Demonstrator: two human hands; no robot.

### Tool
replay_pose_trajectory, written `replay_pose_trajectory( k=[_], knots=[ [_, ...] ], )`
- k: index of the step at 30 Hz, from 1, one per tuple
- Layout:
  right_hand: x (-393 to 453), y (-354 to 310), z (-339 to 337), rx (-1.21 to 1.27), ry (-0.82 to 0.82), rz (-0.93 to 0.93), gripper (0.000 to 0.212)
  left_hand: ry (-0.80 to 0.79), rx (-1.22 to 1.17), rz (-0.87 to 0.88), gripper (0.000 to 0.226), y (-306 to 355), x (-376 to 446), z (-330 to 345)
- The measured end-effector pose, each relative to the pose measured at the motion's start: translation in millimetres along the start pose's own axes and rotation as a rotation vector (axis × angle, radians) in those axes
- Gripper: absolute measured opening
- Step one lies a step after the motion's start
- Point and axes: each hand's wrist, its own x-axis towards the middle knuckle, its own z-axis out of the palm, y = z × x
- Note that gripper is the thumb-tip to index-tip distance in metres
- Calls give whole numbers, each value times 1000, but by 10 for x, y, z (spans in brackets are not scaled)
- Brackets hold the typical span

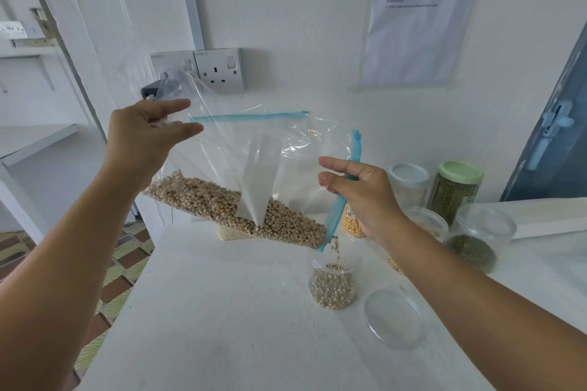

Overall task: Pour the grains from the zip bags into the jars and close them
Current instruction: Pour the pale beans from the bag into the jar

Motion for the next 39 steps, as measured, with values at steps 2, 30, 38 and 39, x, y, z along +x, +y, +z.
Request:
replay_pose_trajectory(
  k=[2,30,38,39],
  knots=[
    [-4,-8,0,2,1,1,28,-6,3,10,48,8,2,1],
    [56,9,21,27,-5,6,27,-14,-6,3,39,43,91,-14],
    [66,33,15,21,-14,3,27,-17,-16,-9,44,24,86,10],
    [66,26,15,23,-15,2,27,-18,-12,-4,43,43,86,11]
  ],
)
